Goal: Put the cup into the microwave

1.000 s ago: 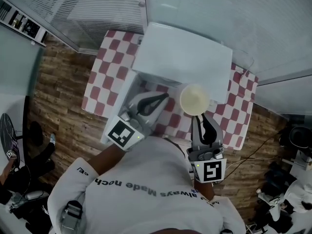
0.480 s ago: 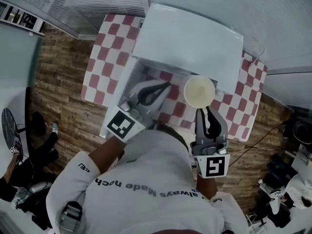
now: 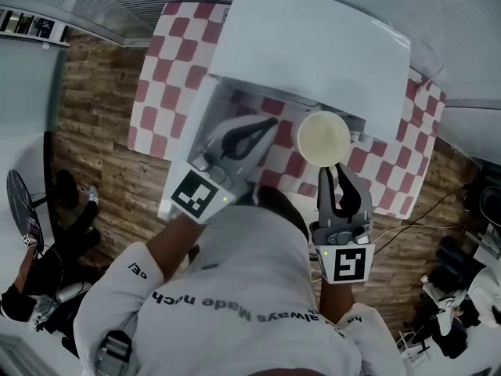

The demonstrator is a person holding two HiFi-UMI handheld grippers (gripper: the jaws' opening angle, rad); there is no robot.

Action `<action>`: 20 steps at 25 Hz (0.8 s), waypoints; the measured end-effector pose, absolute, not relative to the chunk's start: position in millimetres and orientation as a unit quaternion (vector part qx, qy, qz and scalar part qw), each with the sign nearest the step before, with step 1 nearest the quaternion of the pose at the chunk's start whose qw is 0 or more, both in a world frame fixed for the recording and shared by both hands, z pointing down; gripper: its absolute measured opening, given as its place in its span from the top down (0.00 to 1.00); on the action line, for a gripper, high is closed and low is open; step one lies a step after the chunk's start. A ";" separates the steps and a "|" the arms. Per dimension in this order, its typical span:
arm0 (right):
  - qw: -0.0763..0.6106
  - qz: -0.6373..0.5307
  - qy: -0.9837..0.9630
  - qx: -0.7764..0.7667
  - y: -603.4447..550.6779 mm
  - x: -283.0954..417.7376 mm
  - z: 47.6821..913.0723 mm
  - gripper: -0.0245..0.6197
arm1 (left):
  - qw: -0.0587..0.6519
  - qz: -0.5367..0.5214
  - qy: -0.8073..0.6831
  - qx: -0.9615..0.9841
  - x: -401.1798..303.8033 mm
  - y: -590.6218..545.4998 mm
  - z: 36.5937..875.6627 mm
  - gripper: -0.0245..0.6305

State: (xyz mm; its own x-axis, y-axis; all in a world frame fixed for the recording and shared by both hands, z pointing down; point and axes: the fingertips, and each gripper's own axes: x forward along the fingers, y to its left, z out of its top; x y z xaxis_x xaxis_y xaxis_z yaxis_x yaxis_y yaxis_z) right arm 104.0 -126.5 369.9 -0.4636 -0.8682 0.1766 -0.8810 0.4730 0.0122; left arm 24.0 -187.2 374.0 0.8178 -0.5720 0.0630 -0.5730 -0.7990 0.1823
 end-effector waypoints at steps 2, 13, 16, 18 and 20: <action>0.081 0.044 -0.853 0.513 -129.4 103.7 378.2 0.89 | 0.100 0.006 -0.302 0.948 24.6 -189.2 383.3 0.96; 0.086 0.067 -0.849 0.517 -141.1 100.8 422.9 0.89 | 0.111 0.020 -0.300 0.947 26.5 -194.1 429.1 0.96; 0.090 0.072 -0.848 0.518 -141.8 101.5 438.2 0.89 | 0.115 0.026 -0.303 0.946 26.6 -193.4 442.0 0.96; 0.092 0.072 -0.847 0.519 -142.5 101.5 447.8 0.89 | 0.117 0.026 -0.307 0.944 25.1 -193.4 449.4 0.96; 0.093 0.072 -0.846 0.520 -143.2 101.5 457.4 0.89 | 0.116 0.026 -0.312 0.943 23.7 -194.0 456.5 0.96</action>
State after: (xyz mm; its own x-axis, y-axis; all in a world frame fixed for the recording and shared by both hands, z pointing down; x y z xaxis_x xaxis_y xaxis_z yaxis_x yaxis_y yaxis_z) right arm 101.5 -143.2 457.4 -0.4429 -0.8660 0.2319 -0.8928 0.4496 -0.0262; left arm 23.7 -194.0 456.5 0.8041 -0.5819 0.1219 -0.5940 -0.7783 0.2033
